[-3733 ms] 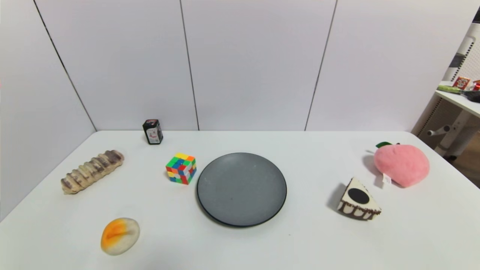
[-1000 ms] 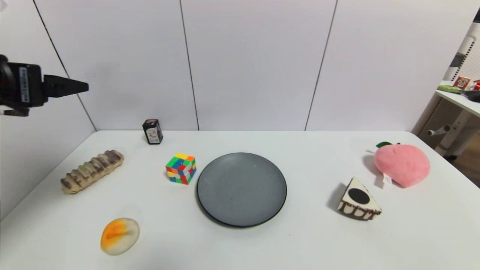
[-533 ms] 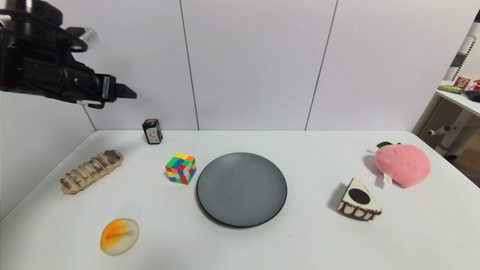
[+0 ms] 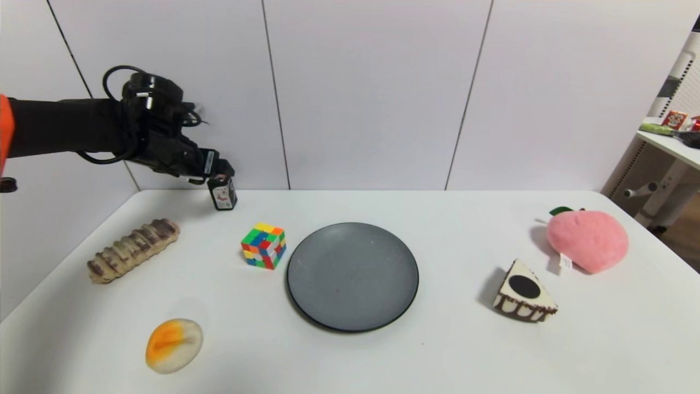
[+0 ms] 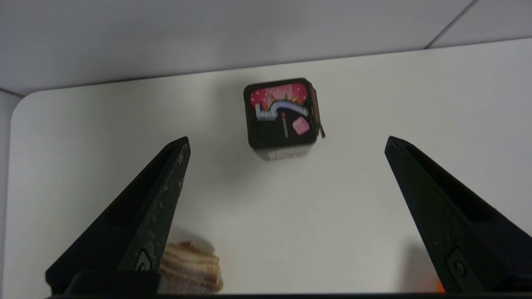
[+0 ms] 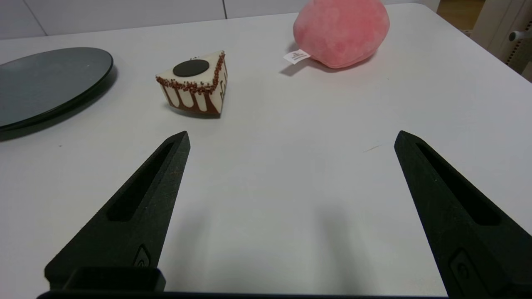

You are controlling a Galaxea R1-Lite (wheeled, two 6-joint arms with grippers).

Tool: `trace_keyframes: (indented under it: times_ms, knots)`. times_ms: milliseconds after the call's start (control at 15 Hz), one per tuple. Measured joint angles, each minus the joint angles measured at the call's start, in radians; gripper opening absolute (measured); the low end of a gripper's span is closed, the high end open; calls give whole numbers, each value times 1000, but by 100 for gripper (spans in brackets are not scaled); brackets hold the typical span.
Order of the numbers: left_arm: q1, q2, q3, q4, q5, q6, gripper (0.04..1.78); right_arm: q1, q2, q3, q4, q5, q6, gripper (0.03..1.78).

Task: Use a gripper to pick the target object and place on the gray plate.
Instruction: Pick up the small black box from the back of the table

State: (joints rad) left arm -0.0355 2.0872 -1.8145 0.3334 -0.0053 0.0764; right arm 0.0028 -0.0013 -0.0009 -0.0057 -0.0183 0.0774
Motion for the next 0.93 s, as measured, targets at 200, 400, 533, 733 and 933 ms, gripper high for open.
trace_keyframes:
  times_ms: [200,400,533,733,933]
  knots:
    - [0,110,-113,45,-2,-5,169,0,0,0,0,0,0,170]
    - [-1,182,-151,47,0,-8,169,0,0,0,0,0,0,170]
    - [-1,211,-157,43,-6,-16,169,0,0,0,0,0,0,170]
    - [-1,234,-159,24,-15,-19,169,0,0,0,0,0,0,170]
    - [-1,241,-160,4,-15,-21,169,0,0,0,0,0,0,170]
